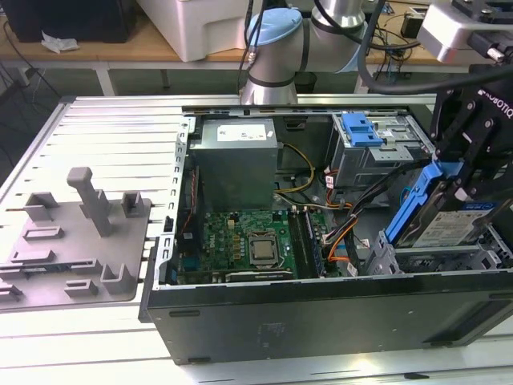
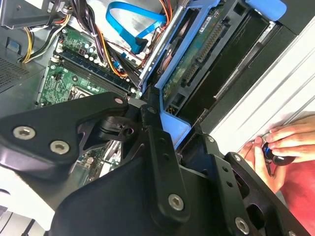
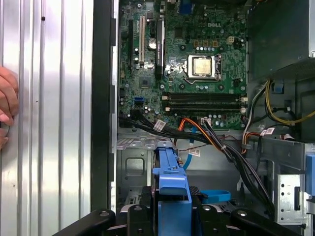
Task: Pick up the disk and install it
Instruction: 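Insert the disk into the insertion slot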
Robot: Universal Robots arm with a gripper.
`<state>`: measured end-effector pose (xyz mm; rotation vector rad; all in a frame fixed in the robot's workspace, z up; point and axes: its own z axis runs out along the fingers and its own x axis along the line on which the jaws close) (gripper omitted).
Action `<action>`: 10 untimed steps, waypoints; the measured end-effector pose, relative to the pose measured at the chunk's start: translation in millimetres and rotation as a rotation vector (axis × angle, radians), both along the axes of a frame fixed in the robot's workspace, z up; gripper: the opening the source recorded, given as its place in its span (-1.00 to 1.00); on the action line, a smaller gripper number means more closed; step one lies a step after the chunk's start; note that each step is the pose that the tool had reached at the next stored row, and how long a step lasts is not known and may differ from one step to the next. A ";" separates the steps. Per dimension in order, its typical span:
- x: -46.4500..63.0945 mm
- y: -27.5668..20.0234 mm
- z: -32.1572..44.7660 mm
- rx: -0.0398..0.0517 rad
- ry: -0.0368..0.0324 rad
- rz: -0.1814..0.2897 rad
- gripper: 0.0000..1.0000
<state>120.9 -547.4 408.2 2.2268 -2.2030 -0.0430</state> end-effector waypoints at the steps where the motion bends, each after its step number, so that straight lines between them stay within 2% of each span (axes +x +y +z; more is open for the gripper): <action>1: 0.0 0.0 -0.4 0.0000 0.0000 0.000 -0.26; 8: 0.0 0.0 -1.3 -0.0002 0.0001 0.000 -0.24; 10: 0.0 0.0 -1.4 -0.0001 0.0000 0.000 0.01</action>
